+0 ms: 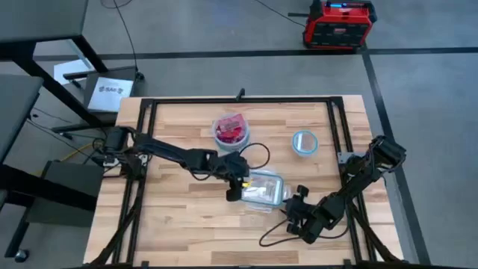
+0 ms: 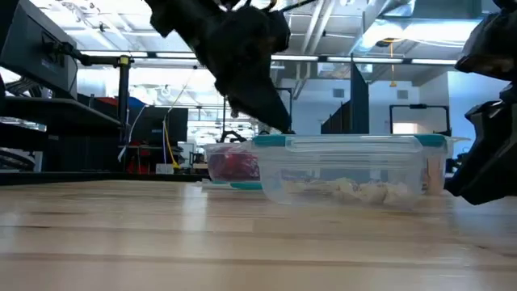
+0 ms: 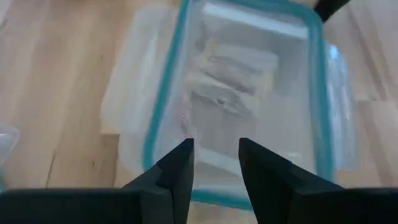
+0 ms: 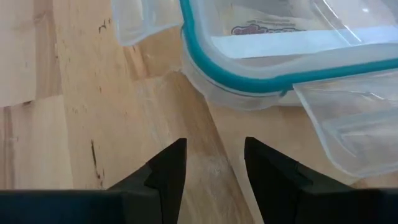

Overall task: Sort candy
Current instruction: Close the rectangular transparent bin

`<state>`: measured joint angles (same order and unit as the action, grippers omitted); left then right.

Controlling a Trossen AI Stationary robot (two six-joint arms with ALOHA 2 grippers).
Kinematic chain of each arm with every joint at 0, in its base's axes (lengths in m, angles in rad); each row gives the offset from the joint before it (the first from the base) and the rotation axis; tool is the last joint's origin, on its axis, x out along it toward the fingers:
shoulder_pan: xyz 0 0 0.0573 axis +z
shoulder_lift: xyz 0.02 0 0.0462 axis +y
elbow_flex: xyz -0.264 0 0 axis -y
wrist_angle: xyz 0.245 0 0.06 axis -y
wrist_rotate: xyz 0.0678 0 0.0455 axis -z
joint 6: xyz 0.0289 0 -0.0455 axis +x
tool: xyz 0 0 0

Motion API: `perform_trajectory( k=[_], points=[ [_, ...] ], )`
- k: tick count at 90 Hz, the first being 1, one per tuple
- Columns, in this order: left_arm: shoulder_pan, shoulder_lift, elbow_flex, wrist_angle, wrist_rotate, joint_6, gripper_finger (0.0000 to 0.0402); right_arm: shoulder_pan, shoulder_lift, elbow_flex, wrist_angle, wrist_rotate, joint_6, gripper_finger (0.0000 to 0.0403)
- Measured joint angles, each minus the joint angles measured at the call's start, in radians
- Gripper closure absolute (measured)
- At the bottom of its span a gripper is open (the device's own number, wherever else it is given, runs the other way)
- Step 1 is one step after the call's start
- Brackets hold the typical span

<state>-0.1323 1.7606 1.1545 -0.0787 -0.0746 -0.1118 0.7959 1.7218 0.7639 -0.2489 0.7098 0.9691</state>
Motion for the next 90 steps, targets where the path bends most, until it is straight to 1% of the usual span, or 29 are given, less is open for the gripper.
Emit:
perform_trajectory(
  k=[8,19,28,35,45,49,56,72,90],
  points=[
    [-0.032,-0.017,0.018,-0.102,0.000,-0.028,0.0289,0.000,0.000,0.000,0.000,0.000,0.000,0.0255],
    [-0.109,-0.020,0.020,-0.150,0.018,-0.118,0.0289,0.000,0.000,0.000,0.000,0.000,-0.003,0.0255],
    [-0.183,-0.014,0.020,-0.173,0.013,-0.210,0.0289,0.000,0.000,0.000,-0.001,-0.001,-0.003,0.0255],
    [-0.233,-0.008,0.019,-0.175,-0.021,-0.292,0.0289,0.000,0.000,0.000,0.000,-0.001,-0.006,0.0255],
    [-0.280,-0.006,0.021,-0.131,-0.120,-0.347,0.0289,0.000,0.000,0.000,0.000,-0.004,-0.010,0.0255],
    [-0.285,0.005,0.021,-0.119,-0.143,-0.348,0.0289,0.000,0.000,0.000,0.000,-0.004,-0.010,0.0255],
    [-0.281,0.032,0.020,-0.118,-0.141,-0.356,0.0289,0.000,0.000,0.000,0.001,-0.004,-0.010,0.0255],
    [-0.265,0.121,0.030,-0.018,-0.043,-0.374,0.0289,0.000,0.000,0.000,0.004,-0.006,-0.009,0.0255],
    [-0.247,0.124,0.045,-0.023,-0.043,-0.313,0.0289,0.000,0.001,0.000,0.000,-0.008,-0.002,0.0255]
  ],
)
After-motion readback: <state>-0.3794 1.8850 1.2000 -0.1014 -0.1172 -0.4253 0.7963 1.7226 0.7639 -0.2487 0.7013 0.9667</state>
